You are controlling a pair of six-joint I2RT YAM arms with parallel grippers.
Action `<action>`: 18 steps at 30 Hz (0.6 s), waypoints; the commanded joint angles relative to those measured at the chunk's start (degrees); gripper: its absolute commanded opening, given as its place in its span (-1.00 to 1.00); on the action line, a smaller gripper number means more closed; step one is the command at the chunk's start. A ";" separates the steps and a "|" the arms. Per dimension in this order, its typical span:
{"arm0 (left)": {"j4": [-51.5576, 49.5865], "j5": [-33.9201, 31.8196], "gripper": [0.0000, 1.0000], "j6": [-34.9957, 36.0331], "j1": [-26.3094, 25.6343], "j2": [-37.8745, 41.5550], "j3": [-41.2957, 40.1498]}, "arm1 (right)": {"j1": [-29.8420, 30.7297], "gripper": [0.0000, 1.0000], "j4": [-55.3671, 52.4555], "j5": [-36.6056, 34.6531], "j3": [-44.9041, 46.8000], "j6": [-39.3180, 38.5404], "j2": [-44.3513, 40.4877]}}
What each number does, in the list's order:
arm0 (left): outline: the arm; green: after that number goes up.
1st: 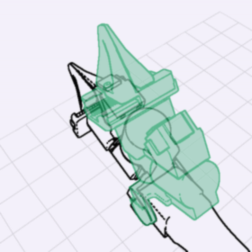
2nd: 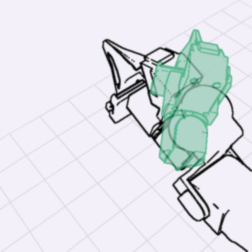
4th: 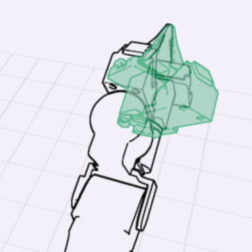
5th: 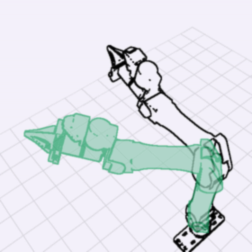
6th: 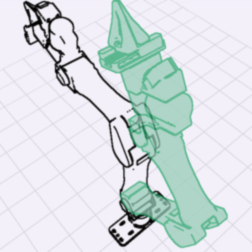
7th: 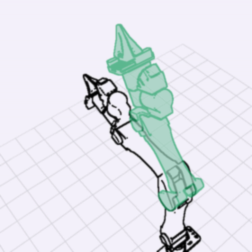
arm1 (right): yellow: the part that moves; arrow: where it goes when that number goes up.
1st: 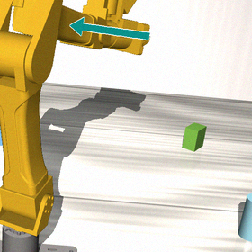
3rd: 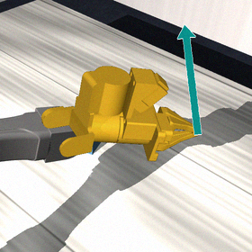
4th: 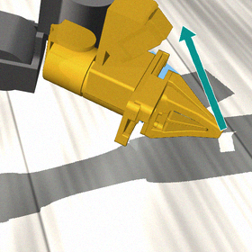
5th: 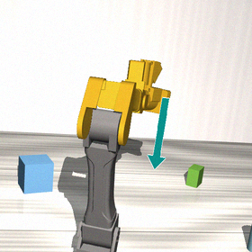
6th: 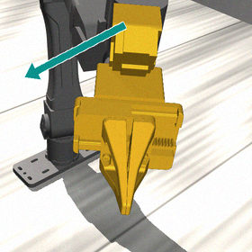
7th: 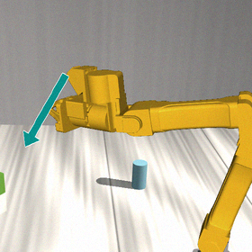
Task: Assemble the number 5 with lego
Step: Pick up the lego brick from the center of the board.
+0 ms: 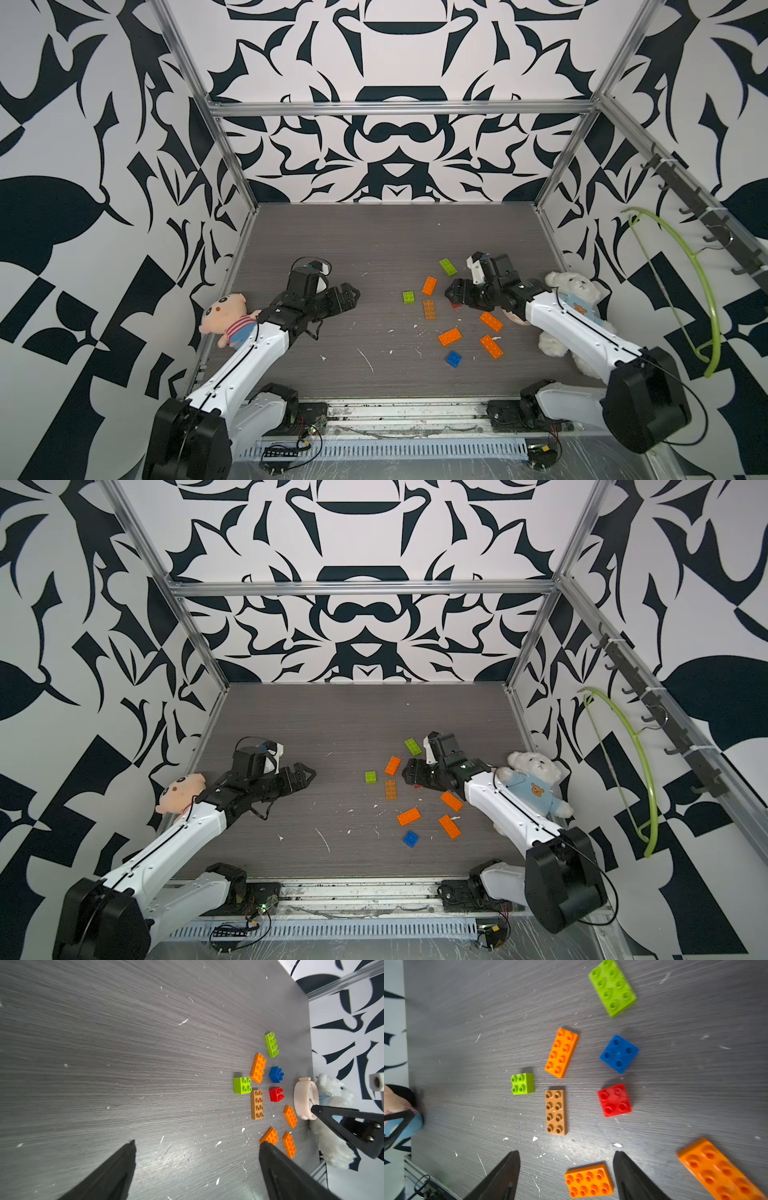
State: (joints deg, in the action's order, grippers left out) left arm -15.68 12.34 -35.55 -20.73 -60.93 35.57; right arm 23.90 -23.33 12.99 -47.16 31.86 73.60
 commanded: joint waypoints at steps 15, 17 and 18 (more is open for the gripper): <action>0.17 -6.14 0.99 -0.13 -6.50 -5.20 3.78 | 12.49 0.27 -6.69 -14.38 -11.56 -0.39 15.52; 0.13 -6.27 0.99 -0.13 -6.54 -5.18 4.01 | 12.51 0.22 -7.52 -14.86 -12.41 -0.44 17.05; 0.09 -6.54 0.99 -0.13 -6.60 -5.12 4.03 | 12.60 0.21 -7.62 -14.69 -12.96 -0.63 17.80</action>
State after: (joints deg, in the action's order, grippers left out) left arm -15.53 7.07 -35.81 -27.09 -65.93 38.02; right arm 36.16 -28.38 1.15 -57.45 32.10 90.89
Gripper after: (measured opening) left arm 0.992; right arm 0.609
